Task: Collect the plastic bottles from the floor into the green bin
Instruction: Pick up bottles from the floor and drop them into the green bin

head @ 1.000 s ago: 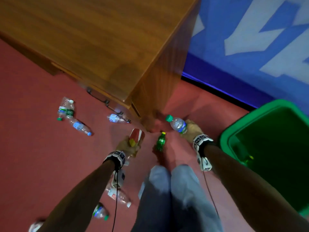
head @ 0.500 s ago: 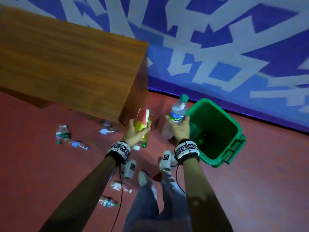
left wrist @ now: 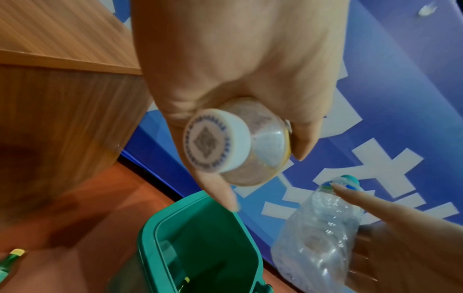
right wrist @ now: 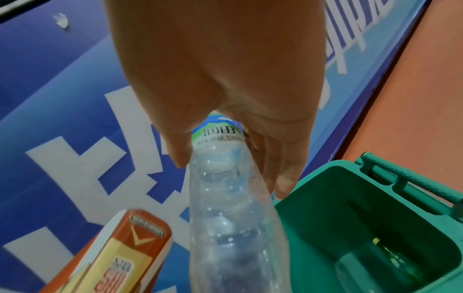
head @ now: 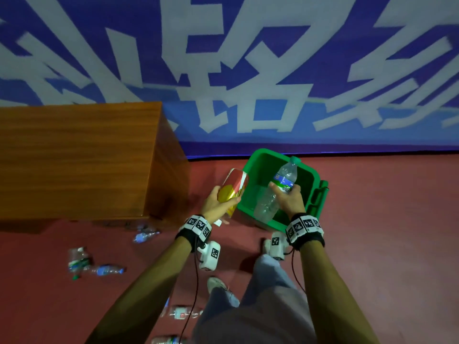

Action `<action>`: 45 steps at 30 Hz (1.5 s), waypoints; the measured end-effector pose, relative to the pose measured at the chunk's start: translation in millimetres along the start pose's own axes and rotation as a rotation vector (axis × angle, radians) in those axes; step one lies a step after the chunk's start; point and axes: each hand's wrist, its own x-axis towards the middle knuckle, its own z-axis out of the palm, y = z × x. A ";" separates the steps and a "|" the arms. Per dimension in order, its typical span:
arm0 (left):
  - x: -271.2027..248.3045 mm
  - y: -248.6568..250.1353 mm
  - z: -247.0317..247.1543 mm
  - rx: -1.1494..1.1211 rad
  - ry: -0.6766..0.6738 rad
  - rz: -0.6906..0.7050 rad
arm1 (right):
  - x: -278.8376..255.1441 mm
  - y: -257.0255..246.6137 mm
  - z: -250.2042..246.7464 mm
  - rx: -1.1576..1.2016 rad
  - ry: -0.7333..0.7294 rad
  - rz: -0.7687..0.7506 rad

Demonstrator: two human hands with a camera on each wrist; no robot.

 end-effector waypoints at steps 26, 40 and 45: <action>44.1 152.9 48.5 0.037 0.392 0.408 | 134.3 -149.6 -65.1 0.017 -0.264 -0.143; -205.9 -38.6 -140.2 -0.039 1.000 0.289 | -116.4 -198.8 165.7 -0.317 -0.921 -0.908; -296.3 -144.9 -159.1 -0.042 1.151 0.130 | -207.3 -131.0 248.5 -0.848 -1.205 -1.119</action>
